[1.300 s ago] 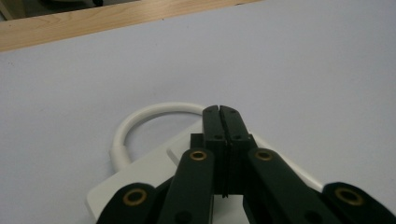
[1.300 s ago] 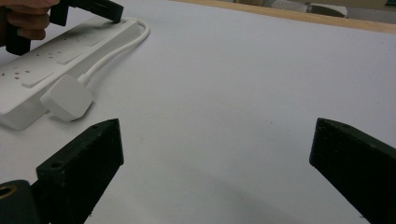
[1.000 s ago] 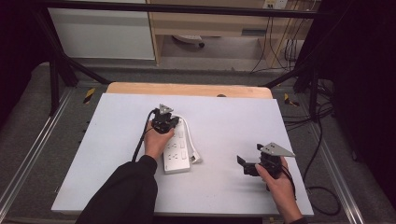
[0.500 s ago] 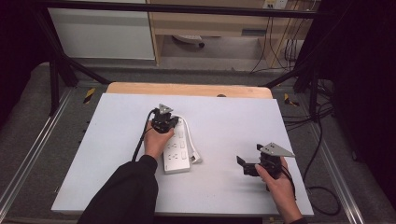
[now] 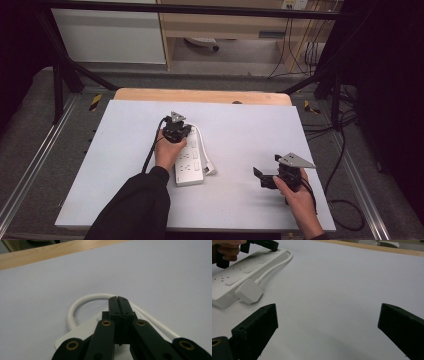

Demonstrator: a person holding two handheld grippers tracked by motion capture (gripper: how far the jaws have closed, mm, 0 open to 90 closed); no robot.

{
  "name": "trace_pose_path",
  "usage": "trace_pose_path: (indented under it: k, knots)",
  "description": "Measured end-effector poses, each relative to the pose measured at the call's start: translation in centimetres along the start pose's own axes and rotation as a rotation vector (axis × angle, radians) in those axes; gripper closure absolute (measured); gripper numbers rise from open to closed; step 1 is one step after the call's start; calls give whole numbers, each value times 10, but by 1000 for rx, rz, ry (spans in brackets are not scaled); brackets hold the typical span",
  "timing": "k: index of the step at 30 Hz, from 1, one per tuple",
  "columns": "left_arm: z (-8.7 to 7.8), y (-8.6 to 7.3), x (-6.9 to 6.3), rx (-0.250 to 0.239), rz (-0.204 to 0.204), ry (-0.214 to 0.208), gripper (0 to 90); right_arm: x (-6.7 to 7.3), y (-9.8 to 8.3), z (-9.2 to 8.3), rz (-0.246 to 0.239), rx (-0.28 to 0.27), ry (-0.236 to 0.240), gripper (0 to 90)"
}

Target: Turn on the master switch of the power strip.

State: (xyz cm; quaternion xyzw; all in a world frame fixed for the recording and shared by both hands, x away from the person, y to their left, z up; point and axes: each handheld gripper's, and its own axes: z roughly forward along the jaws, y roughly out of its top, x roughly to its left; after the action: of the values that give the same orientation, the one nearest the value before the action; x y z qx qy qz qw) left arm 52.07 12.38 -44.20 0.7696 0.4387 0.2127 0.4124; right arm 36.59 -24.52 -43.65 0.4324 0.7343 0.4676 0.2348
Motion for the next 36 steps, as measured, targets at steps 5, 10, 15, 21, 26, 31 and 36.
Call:
trace_pose_path:
  k: [5,10,15,21,26,31,36]
  knots:
    - [0,0,0,-2,0,0,900,0,0,0,-2,-1,-1,32]
    - [0,0,1,-3,-4,0,900,0,0,0,1,1,-1,32]
    - [0,0,1,0,-5,-4,900,1,0,1,-1,5,1,32]
    - [0,0,1,0,0,-2,900,0,0,1,2,5,2,32]
    - [0,0,1,0,0,-2,900,0,0,1,1,4,1,32]
    - [0,0,2,-1,-4,-8,900,0,0,1,5,3,0,32]
    - [-1,1,2,-16,-1,-8,900,-1,0,0,5,3,0,32]
